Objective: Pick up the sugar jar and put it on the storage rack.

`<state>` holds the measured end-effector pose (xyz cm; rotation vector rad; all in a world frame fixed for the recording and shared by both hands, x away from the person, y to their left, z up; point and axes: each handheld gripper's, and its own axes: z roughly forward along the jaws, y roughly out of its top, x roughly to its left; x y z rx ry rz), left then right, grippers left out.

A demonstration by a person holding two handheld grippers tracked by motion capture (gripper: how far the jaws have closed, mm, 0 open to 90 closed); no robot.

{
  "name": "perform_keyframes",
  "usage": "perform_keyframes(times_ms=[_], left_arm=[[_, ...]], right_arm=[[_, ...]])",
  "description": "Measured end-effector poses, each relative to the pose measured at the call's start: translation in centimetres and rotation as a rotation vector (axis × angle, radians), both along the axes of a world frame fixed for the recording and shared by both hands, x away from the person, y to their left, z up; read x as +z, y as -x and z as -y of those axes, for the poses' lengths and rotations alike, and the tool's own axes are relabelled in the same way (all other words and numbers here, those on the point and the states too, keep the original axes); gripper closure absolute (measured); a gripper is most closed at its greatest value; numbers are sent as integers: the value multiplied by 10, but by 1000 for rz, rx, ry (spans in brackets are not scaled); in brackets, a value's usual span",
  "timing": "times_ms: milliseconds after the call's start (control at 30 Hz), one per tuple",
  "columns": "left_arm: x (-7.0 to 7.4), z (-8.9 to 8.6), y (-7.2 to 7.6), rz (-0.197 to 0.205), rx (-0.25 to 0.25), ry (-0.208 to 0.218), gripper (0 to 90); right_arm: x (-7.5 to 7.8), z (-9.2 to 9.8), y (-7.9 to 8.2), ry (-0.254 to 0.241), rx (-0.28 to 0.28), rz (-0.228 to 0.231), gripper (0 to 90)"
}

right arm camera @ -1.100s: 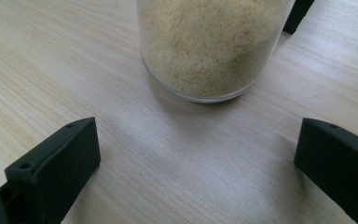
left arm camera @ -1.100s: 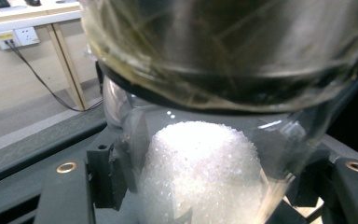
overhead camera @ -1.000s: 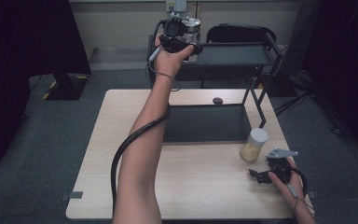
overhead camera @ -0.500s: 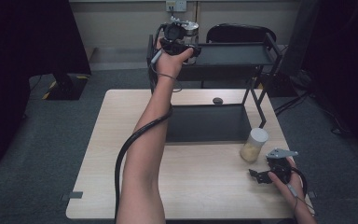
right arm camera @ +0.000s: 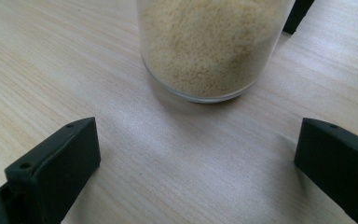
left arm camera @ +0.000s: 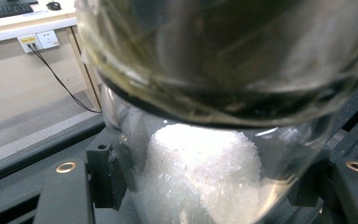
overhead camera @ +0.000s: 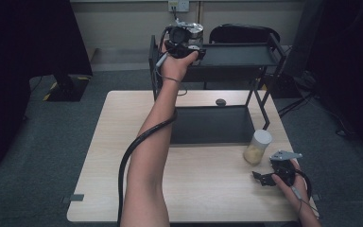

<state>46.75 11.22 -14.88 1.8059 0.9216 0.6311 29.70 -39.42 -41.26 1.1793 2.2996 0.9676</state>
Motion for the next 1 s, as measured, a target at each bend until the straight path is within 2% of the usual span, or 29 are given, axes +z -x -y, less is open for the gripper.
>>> perform_keyframes(times_ms=[133, 167, 200, 267, 433, 633, 733, 900, 1000], left_arm=[[1, 0, 2, -7, 14, 7, 307], [1, -2, 1, -17, 13, 25, 291], [1, -3, 2, -24, 19, 47, 241], [3, -3, 4, -28, 33, 55, 146], [6, -7, 10, -34, 37, 73, 70], [5, -10, 17, -41, 29, 88, 42], [3, -14, 21, -44, 24, 112, 14], [1, -18, 31, -38, 8, 116, 8], [-1, -23, 36, -38, -6, 144, 4]], right_arm=[[0, 0, 0, 0, 1, 0, 0], [0, 0, 0, 1, 1, 0, 0], [0, 0, 0, 1, 1, 0, 0], [0, 0, 0, 1, 1, 0, 0], [0, 0, 0, 1, 1, 1, 0], [0, 0, 0, 1, 1, 0, 0], [0, 0, 0, 1, 1, 0, 0], [0, 0, 0, 1, 0, 0, 0], [0, 0, 0, 1, 0, 0, 0]])
